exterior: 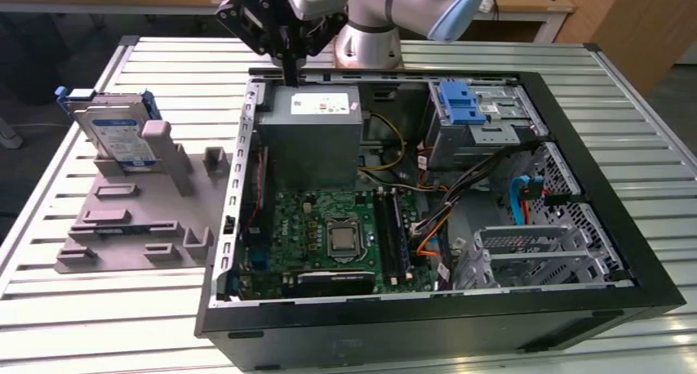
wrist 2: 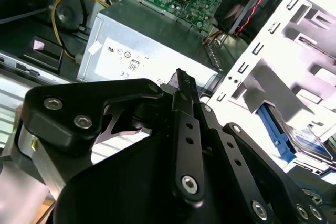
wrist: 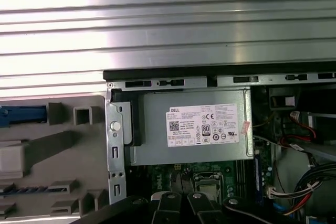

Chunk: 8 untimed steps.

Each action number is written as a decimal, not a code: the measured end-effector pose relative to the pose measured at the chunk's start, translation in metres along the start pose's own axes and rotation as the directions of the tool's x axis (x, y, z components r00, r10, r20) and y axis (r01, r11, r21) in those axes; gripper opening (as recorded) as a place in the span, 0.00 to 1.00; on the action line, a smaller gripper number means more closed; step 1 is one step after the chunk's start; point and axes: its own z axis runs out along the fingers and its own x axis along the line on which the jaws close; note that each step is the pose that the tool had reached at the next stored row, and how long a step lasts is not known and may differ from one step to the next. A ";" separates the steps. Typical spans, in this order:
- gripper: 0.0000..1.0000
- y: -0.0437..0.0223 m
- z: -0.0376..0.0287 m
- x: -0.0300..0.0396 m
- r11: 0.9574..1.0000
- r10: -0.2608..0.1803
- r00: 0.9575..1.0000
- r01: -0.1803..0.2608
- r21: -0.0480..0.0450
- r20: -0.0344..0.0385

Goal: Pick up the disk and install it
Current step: 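Reach for the disk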

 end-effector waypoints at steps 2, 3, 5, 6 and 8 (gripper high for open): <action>0.11 0.0021 0.0000 0.0008 1.000 0.000 1.000 0.000 0.006 0.000; 0.11 0.0031 0.0000 0.0015 1.000 0.000 1.000 0.000 0.008 0.001; 0.11 0.0043 0.0000 0.0034 1.000 0.000 1.000 0.000 0.009 0.001; 0.11 0.0047 0.0000 0.0046 1.000 0.000 1.000 0.000 0.009 0.001; 0.11 0.0051 -0.0001 0.0072 1.000 0.000 1.000 0.000 0.009 0.001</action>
